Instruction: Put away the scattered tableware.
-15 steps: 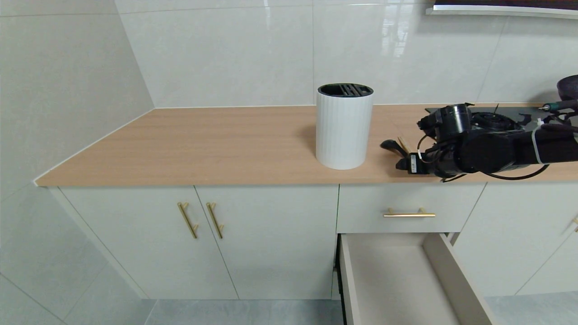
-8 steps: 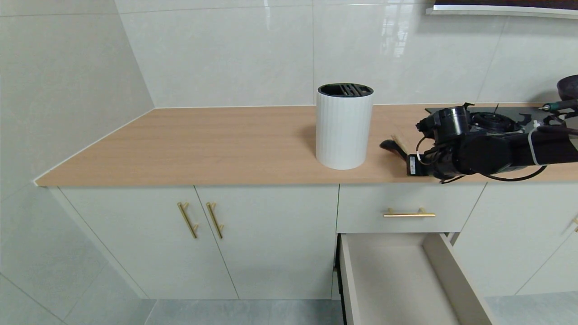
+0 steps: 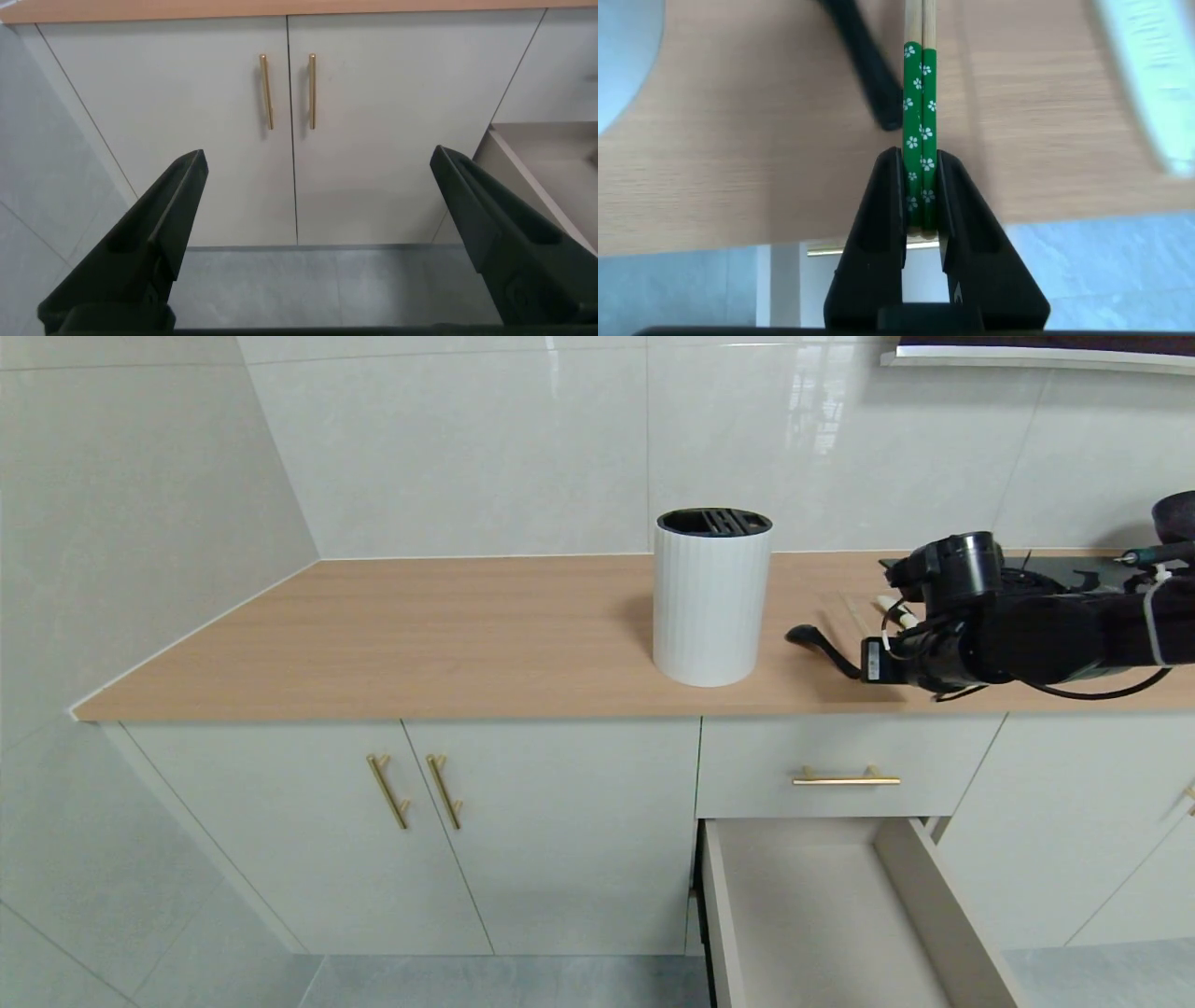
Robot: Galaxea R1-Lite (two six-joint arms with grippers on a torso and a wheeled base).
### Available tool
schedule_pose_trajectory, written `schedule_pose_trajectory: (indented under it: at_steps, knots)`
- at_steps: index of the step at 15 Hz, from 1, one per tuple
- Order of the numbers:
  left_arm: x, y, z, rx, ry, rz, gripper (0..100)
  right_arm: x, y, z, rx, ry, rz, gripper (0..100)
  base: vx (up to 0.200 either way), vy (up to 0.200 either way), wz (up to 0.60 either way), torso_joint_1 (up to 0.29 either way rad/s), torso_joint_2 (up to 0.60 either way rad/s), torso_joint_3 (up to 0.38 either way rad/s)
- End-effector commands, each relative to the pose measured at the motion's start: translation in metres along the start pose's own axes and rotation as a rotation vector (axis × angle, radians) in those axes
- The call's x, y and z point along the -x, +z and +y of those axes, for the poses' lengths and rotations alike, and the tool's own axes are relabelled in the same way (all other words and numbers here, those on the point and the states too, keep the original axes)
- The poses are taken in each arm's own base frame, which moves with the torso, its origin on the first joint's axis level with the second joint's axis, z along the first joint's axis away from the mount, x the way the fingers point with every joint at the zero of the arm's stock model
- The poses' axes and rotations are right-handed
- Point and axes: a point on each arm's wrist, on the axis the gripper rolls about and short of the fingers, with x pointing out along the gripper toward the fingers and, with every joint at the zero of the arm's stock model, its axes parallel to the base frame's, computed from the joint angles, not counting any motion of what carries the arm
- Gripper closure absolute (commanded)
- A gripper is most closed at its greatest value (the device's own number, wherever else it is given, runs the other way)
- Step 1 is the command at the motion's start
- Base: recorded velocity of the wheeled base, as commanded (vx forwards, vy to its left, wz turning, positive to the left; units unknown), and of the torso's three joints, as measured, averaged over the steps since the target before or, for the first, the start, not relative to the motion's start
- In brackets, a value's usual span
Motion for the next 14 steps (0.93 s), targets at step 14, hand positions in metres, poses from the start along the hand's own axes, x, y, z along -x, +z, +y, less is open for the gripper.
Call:
schedule_pose_trajectory:
  at_steps: [14]
  knots:
    - [0.000, 0.000, 0.000, 0.000, 0.000, 0.000, 0, 0.250, -0.096, -0.053, 0.081, 0.299, 0.318, 100, 0.000, 0.000, 0.00, 0.000, 0.00, 0.000]
